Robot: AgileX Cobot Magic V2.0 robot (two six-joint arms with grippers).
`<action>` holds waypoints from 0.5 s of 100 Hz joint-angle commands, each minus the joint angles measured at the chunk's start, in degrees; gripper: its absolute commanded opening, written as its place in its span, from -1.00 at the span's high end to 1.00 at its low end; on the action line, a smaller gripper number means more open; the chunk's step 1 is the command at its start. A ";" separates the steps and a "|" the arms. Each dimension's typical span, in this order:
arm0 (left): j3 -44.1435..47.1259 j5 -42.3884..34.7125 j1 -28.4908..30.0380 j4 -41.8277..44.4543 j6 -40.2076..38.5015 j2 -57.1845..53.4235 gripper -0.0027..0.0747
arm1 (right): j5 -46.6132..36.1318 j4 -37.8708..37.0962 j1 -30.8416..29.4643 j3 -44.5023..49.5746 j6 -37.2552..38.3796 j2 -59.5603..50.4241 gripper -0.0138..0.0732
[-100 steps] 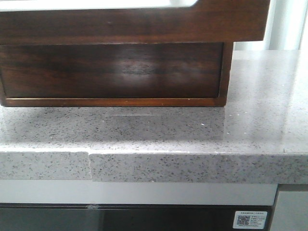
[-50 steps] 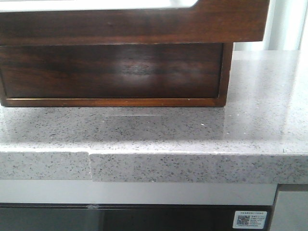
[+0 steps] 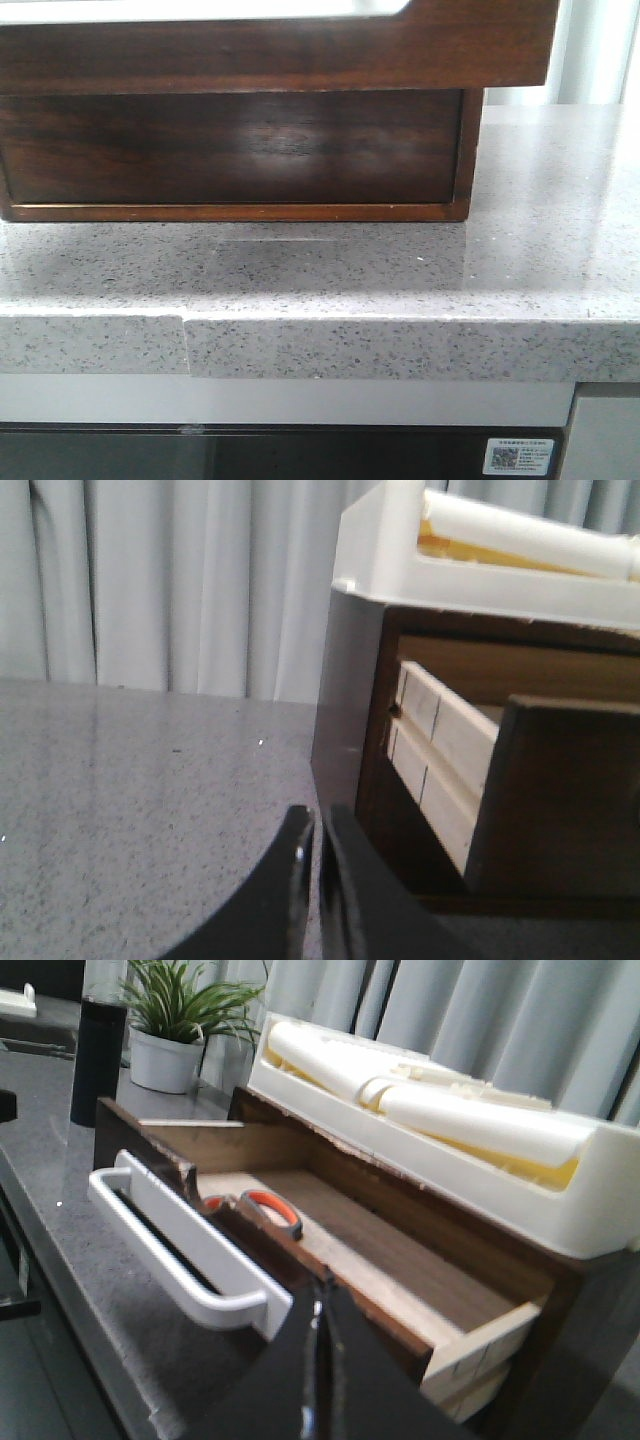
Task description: Put scissors in drawer with both arms
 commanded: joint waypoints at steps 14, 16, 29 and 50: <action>1.49 -2.01 -0.33 -3.58 -0.61 -1.61 0.98 | -8.13 7.32 -0.12 9.82 0.14 -2.80 0.84; 1.65 -1.91 -0.33 -3.72 -0.61 -1.61 0.98 | -9.18 7.57 -0.12 10.91 0.14 -2.94 0.84; 2.27 -1.91 -0.33 -3.84 -0.61 -1.61 0.98 | -17.51 7.86 -0.12 16.75 0.14 -3.11 0.84; 2.36 -2.45 -0.33 -3.84 -0.61 -1.61 0.98 | -24.01 7.86 -0.12 21.47 0.14 -3.11 0.85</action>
